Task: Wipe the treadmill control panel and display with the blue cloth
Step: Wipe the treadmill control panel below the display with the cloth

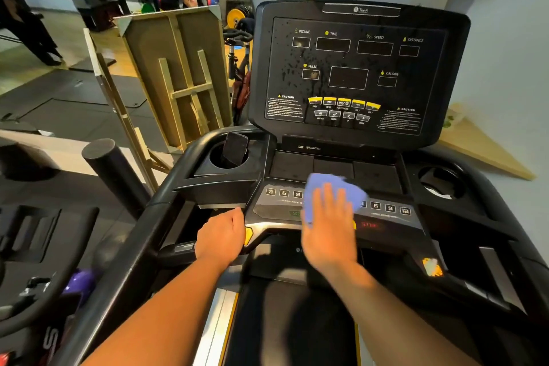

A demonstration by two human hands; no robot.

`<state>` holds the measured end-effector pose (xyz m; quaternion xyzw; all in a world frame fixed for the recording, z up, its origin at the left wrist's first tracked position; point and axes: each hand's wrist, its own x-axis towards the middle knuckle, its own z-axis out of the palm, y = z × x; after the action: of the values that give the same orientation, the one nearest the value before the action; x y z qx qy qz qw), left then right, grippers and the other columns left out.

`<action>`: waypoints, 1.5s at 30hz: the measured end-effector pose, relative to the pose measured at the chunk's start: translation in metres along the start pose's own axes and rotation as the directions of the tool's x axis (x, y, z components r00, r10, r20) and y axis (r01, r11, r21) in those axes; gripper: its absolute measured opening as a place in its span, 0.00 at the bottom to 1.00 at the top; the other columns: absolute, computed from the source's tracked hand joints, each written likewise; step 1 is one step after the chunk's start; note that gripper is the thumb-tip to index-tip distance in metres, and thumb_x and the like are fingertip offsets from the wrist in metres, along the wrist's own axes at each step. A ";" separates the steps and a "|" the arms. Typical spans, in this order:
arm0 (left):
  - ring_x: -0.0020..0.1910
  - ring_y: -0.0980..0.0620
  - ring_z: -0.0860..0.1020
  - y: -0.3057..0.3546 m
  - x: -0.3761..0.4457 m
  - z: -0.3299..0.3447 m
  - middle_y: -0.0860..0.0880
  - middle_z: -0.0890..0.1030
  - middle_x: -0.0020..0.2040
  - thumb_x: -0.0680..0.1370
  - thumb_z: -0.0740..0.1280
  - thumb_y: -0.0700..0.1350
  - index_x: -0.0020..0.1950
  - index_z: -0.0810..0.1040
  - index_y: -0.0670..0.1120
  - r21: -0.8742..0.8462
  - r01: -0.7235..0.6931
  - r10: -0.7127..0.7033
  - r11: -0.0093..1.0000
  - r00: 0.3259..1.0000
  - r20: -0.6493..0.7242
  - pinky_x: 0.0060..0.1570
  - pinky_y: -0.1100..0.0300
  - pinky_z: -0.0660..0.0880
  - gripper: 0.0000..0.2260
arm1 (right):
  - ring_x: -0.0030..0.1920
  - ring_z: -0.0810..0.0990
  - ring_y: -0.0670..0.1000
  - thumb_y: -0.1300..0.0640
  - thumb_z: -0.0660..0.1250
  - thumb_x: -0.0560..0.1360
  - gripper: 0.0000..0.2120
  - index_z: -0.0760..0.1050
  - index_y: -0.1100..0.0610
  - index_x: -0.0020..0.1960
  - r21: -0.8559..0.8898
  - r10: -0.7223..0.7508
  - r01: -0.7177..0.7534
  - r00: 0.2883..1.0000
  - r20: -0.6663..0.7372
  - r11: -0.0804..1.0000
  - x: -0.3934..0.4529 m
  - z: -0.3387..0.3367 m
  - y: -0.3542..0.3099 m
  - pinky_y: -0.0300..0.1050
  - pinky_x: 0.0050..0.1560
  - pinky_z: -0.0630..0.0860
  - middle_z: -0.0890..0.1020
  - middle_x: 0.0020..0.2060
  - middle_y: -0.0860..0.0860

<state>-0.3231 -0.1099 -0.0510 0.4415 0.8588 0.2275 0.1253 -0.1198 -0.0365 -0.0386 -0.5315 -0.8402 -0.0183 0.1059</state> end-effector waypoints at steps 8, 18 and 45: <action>0.37 0.49 0.78 -0.003 0.003 0.000 0.47 0.80 0.37 0.85 0.50 0.50 0.40 0.77 0.47 0.007 -0.015 0.015 1.000 1.000 0.017 0.42 0.52 0.74 0.21 | 0.80 0.50 0.58 0.52 0.58 0.74 0.35 0.57 0.60 0.80 0.065 -0.430 0.426 0.898 0.089 0.903 -0.024 0.009 0.015 0.56 0.78 0.44 0.55 0.80 0.55; 0.38 0.47 0.78 -0.004 0.004 0.004 0.47 0.80 0.37 0.85 0.50 0.51 0.39 0.77 0.46 -0.011 -0.006 0.006 1.000 1.000 -0.013 0.40 0.53 0.71 0.22 | 0.79 0.42 0.67 0.47 0.60 0.80 0.38 0.46 0.62 0.81 0.024 -0.206 0.204 0.973 0.102 0.979 0.022 0.000 -0.049 0.61 0.77 0.39 0.46 0.80 0.63; 0.34 0.52 0.73 -0.005 0.005 0.003 0.48 0.78 0.38 0.85 0.49 0.50 0.44 0.79 0.45 0.036 -0.016 0.016 0.999 1.000 -0.003 0.39 0.55 0.66 0.22 | 0.80 0.50 0.59 0.54 0.61 0.75 0.35 0.57 0.57 0.80 0.040 -0.514 0.513 0.856 0.056 0.858 -0.022 0.022 0.021 0.56 0.77 0.49 0.57 0.80 0.55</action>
<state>-0.3278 -0.1072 -0.0564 0.4502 0.8594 0.2140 0.1139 -0.0956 -0.0435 -0.0665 -0.2874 -0.9546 -0.0186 0.0762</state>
